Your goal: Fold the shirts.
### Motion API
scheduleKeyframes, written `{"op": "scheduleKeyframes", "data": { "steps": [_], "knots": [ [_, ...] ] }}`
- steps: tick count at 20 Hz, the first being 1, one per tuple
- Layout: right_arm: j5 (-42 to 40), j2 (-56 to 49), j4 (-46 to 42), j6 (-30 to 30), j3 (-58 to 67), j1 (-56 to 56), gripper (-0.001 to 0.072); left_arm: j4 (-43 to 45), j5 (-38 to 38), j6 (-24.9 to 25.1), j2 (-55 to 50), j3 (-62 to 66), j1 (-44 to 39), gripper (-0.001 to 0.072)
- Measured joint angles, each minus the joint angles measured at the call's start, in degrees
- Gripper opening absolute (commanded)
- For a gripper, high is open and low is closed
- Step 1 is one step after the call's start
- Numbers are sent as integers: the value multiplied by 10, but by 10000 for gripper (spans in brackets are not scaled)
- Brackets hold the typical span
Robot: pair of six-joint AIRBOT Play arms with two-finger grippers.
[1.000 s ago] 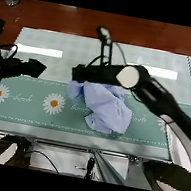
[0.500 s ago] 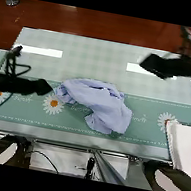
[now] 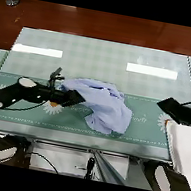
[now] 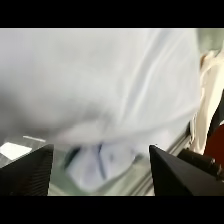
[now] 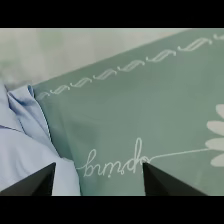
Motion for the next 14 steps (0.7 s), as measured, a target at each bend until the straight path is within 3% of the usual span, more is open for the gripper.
{"op": "scheduleKeyframes", "data": {
  "steps": [1, 2, 3, 4, 8, 14],
  "knots": [
    [2, 7, 4, -2, -13, -2, 618, -26, 9, 17, -27, 23, -18, 699],
    [8, 13, 5, -3, -25, -4, 618, -41, 17, 30, -49, 43, -31, 594],
    [10, 17, 6, -4, -35, -6, 618, -54, 21, 40, -72, 66, -41, 234],
    [11, 20, 8, -5, -44, -7, 618, -64, 19, 47, -91, 86, -47, 20],
    [19, 22, 9, -6, -67, -9, 618, -81, -47, 64, -125, 163, -26, 19],
    [20, -37, 39, -29, -77, -7, 618, -88, -137, 69, -113, 241, 87, 19]
  ]
}}
